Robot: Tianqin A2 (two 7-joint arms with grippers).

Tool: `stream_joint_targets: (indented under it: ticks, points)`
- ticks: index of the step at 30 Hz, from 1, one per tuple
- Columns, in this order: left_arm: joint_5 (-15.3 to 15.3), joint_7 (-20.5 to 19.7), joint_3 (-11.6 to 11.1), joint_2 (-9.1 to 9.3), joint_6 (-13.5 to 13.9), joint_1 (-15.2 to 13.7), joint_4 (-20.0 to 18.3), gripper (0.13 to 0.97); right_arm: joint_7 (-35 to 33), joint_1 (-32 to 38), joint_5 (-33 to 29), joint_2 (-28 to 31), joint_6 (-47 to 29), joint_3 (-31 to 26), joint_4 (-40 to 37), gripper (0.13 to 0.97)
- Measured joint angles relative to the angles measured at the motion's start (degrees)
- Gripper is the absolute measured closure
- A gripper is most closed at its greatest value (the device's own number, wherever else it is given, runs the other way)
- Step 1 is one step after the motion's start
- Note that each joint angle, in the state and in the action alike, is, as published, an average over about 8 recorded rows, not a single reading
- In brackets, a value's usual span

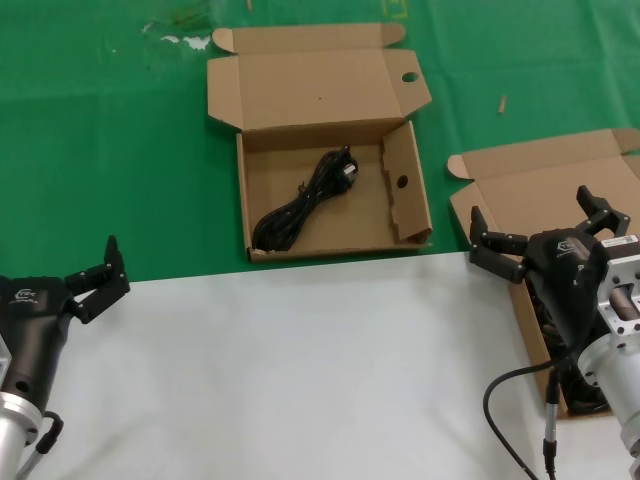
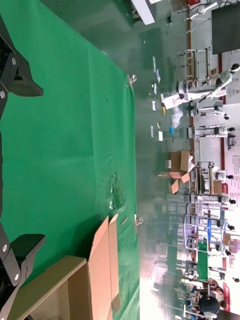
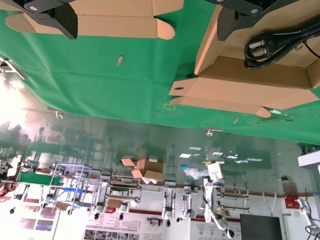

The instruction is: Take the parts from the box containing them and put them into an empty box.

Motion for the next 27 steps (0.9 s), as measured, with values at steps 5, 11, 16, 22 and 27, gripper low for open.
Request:
stream_joint_targets:
  ticks: [5, 11, 16, 22, 27]
  points:
    - [0.0, 0.0, 0.0, 0.0, 0.0, 0.0, 0.0, 0.132, 0.0, 0.0, 0.0, 0.0, 0.0, 0.0, 0.0, 0.129]
    - [0.0, -0.03, 0.0, 0.0, 0.0, 0.0, 0.0, 0.132, 0.0, 0.0, 0.0, 0.0, 0.0, 0.0, 0.0, 0.129]
    - [0.0, -0.02, 0.0, 0.0, 0.0, 0.0, 0.0, 0.132, 0.0, 0.0, 0.0, 0.0, 0.0, 0.0, 0.0, 0.129]
    - [0.0, -0.01, 0.0, 0.0, 0.0, 0.0, 0.0, 0.132, 0.0, 0.0, 0.0, 0.0, 0.0, 0.0, 0.0, 0.129]
    - [0.0, -0.01, 0.0, 0.0, 0.0, 0.0, 0.0, 0.132, 0.0, 0.0, 0.0, 0.0, 0.0, 0.0, 0.0, 0.129]
